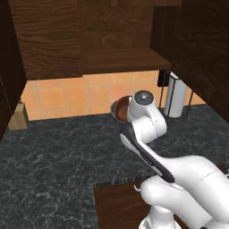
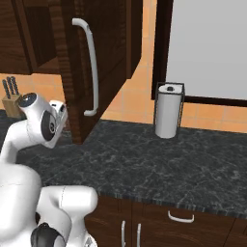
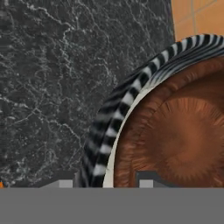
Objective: Pick up the bowls on the counter and stack them on top of one another in the open cabinet. Place the smaller bowl on top of the larger bowl.
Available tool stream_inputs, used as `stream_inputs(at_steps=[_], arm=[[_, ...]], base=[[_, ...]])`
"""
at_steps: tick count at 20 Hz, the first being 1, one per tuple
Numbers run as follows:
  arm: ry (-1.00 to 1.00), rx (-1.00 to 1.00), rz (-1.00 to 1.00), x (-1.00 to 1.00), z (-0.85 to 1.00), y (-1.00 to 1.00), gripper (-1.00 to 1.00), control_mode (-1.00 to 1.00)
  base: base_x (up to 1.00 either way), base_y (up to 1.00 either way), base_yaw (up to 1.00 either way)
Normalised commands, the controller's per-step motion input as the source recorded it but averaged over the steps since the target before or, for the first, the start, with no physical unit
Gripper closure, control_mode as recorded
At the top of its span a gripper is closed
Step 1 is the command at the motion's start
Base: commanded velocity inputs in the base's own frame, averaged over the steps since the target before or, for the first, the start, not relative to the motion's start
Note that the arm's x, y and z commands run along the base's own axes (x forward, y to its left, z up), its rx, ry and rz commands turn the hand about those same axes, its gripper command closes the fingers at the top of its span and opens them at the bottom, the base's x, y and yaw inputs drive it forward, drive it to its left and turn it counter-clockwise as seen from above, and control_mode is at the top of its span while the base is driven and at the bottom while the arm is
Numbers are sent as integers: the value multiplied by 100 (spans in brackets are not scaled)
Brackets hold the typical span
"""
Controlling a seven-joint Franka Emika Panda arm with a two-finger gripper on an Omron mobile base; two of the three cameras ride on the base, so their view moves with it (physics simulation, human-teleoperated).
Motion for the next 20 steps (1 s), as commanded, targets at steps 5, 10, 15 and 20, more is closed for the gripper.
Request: stream_inputs(at_steps=[5,10,15,20], arm=[[-3,0,2,-72,100,29,100,-100],[-9,-4,0,-38,100,21,100,-100],[-18,-7,0,-12,100,2,100,-100],[-14,-1,0,5,100,0,100,-100]], base=[[0,0,0],[0,0,0],[0,0,0],[0,0,0]])
